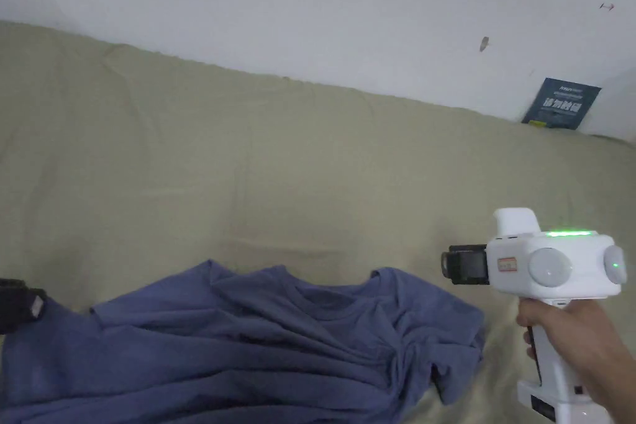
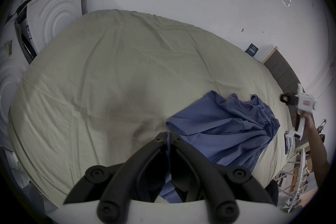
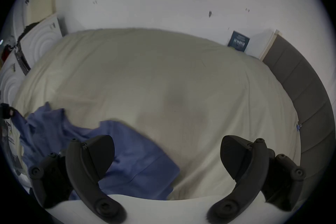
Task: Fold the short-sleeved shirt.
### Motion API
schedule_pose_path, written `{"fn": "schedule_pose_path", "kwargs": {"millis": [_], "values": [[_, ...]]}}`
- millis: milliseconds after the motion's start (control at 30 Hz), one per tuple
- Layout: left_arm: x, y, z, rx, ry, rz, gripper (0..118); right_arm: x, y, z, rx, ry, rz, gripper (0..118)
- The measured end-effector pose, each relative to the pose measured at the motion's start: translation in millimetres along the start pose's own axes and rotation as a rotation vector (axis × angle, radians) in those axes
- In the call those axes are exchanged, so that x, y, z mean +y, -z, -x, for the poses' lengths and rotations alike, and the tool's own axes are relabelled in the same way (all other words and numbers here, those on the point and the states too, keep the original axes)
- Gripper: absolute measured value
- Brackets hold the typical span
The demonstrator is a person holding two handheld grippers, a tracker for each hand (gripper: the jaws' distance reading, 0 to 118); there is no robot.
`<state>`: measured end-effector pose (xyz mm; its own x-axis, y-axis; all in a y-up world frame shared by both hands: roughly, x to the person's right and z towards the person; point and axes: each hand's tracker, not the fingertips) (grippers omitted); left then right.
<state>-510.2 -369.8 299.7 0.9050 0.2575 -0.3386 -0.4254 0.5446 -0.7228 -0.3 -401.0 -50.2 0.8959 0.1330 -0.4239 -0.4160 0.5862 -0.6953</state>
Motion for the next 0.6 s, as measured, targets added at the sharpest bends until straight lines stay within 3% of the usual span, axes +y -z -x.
{"fn": "schedule_pose_path", "kwargs": {"millis": [100,200,267,333,367,400,433,500,600], "values": [[-4,6,-1,0.004,0.002,0.008,0,-5,38,8,0.023,-0.027,0.118,118],[-8,14,0,0.009,-0.005,0.022,0,-18,58,26,0.051,-0.121,0.142,117],[-10,18,1,0.012,-0.010,0.034,0,-28,68,33,0.103,-0.135,0.212,111],[-13,21,-2,0.024,-0.003,0.041,0,-39,60,31,0.155,-0.047,0.218,94],[-14,22,-3,0.027,-0.001,0.045,0,-39,53,25,0.146,0.002,0.181,74],[-14,22,-1,0.025,-0.002,0.048,0,-39,49,21,0.177,0.019,0.200,51],[-14,22,-2,0.025,-0.001,0.049,0,-40,44,18,0.183,-0.003,0.197,8],[-15,21,-5,0.034,0.004,0.047,0,-42,24,15,0.145,-0.053,0.186,8],[-14,18,-9,0.043,-0.002,0.021,0,-45,3,8,0.228,0.019,0.177,8]]}}
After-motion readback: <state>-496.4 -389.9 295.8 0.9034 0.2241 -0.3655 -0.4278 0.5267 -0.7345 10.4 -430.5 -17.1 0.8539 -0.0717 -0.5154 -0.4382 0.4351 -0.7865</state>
